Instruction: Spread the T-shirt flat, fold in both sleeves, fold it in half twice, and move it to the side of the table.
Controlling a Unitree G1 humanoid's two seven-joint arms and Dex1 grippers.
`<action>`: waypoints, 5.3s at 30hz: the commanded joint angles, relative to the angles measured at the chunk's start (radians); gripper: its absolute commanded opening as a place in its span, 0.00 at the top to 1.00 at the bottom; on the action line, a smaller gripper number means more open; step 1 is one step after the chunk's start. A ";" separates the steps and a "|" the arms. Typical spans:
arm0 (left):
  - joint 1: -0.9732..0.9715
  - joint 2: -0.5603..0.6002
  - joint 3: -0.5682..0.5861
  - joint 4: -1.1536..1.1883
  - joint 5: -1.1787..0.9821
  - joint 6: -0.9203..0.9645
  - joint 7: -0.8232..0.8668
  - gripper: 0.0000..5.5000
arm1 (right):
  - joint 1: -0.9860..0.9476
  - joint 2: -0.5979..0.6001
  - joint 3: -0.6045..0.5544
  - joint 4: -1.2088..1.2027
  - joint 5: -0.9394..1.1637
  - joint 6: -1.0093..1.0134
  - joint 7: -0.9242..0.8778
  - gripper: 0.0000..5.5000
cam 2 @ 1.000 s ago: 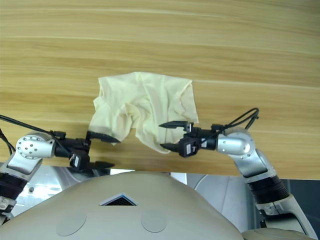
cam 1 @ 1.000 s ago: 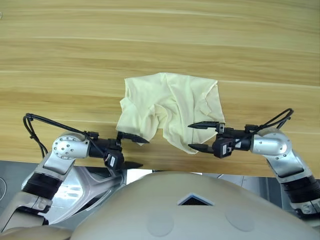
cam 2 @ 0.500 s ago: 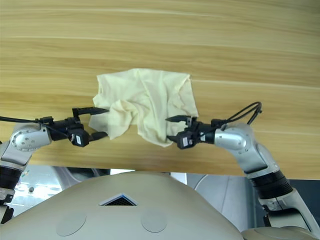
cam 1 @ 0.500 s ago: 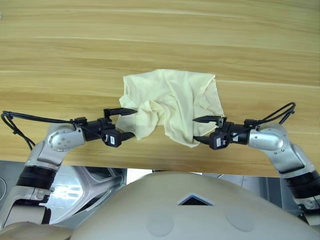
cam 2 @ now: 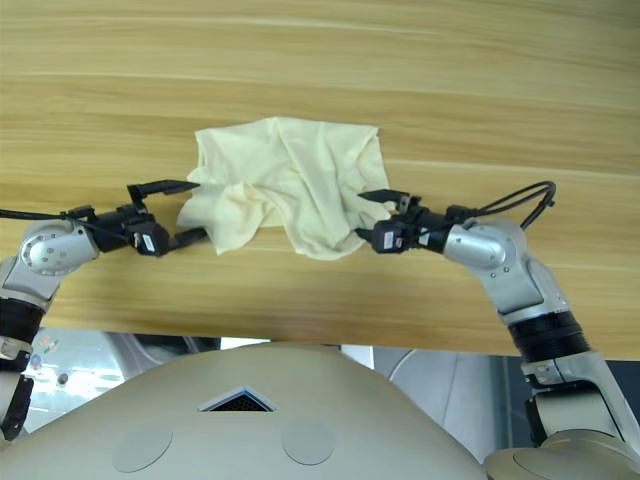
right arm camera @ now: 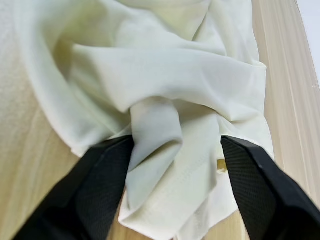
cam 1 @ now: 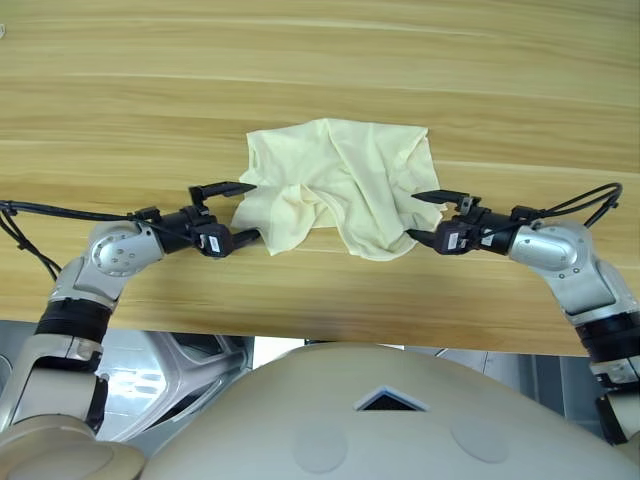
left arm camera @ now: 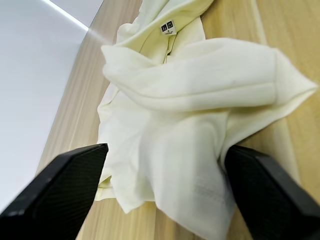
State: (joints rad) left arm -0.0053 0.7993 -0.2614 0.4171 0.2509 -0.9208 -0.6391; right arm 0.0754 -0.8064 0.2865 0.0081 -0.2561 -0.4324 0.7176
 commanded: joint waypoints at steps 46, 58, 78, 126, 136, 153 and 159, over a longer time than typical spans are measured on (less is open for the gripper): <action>0.170 -0.060 -0.041 -0.445 -0.287 0.116 -0.250 0.23 | 0.039 -0.020 0.005 0.012 0.036 0.018 0.026 0.41; 0.188 -0.092 0.020 -0.517 -0.268 0.132 -0.128 0.23 | 0.037 -0.020 0.008 0.006 0.039 0.024 0.023 0.41; 0.002 -0.171 0.031 -0.292 0.173 0.115 0.137 0.23 | 0.028 0.009 0.018 -0.001 0.017 0.026 0.012 0.41; 0.014 0.231 -0.129 -0.376 0.324 -0.025 0.012 0.23 | -0.172 0.033 -0.041 0.452 0.021 -0.031 -0.064 0.41; -0.066 0.136 -0.100 -0.353 0.421 -0.024 0.124 0.23 | -0.101 0.027 -0.023 0.295 0.042 -0.049 -0.037 0.41; -0.001 0.234 0.012 -0.402 0.203 0.013 0.143 0.23 | 0.065 -0.004 -0.118 -0.045 0.182 -0.009 0.043 0.41; 0.066 0.239 0.004 -0.449 0.081 0.025 0.093 0.23 | 0.075 -0.004 -0.135 -0.064 0.202 -0.023 0.056 0.41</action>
State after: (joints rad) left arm 0.0314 1.0261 -0.2562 -0.0106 0.3741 -0.9080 -0.5196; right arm 0.1420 -0.8019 0.1645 -0.0351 -0.0716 -0.4516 0.7608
